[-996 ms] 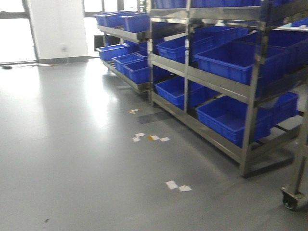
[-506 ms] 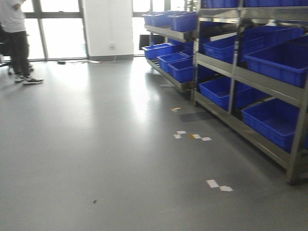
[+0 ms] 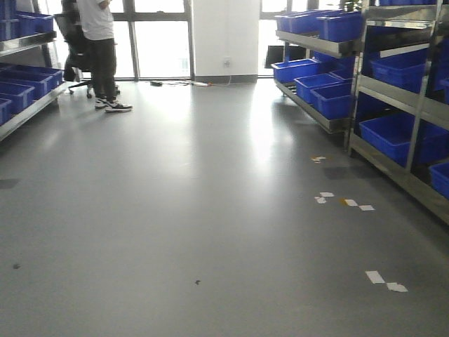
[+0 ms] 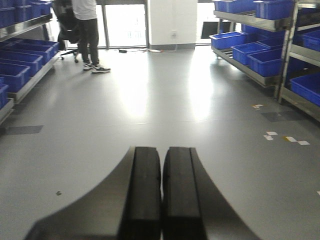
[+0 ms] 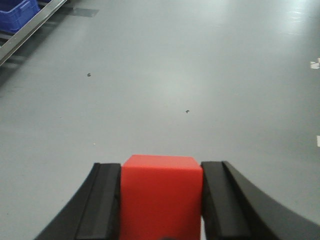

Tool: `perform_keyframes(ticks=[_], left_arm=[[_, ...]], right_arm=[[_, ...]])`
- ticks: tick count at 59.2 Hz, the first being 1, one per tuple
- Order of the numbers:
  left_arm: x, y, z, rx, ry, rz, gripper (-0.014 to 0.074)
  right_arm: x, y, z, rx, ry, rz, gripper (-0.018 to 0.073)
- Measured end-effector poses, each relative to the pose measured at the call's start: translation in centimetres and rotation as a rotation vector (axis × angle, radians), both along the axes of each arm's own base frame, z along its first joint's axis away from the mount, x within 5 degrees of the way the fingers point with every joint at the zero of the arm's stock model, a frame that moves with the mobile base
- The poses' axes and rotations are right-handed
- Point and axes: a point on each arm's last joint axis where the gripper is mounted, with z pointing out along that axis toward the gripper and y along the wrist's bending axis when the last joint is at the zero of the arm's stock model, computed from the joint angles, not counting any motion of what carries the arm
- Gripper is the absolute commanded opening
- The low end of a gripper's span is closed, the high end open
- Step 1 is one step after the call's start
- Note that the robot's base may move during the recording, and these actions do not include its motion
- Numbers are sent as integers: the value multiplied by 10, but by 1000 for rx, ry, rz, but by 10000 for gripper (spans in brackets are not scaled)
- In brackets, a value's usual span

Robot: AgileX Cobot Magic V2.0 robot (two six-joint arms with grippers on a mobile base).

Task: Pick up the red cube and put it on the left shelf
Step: 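Turn the base away from the table holding the cube in the right gripper, then drive the base up to the shelf of blue crates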

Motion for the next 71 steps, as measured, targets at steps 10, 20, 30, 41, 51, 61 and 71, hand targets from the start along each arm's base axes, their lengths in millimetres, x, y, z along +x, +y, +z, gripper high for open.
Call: perform_keyframes(ticks=[10, 20, 30, 41, 51, 61, 71], left_arm=[[0, 0, 0, 0, 0, 0, 102], [0, 0, 0, 0, 0, 0, 102], [0, 0, 0, 0, 0, 0, 102], [0, 0, 0, 0, 0, 0, 102], [0, 0, 0, 0, 0, 0, 102], [0, 0, 0, 0, 0, 0, 102], [0, 0, 0, 0, 0, 0, 102]], right_arm=[[0, 0, 0, 0, 0, 0, 65], [0, 0, 0, 0, 0, 0, 65], [0, 0, 0, -1, 2, 0, 65], [0, 0, 0, -1, 2, 0, 65], [0, 0, 0, -1, 2, 0, 65], [0, 0, 0, -1, 3, 0, 65], [0, 0, 0, -1, 3, 0, 65]])
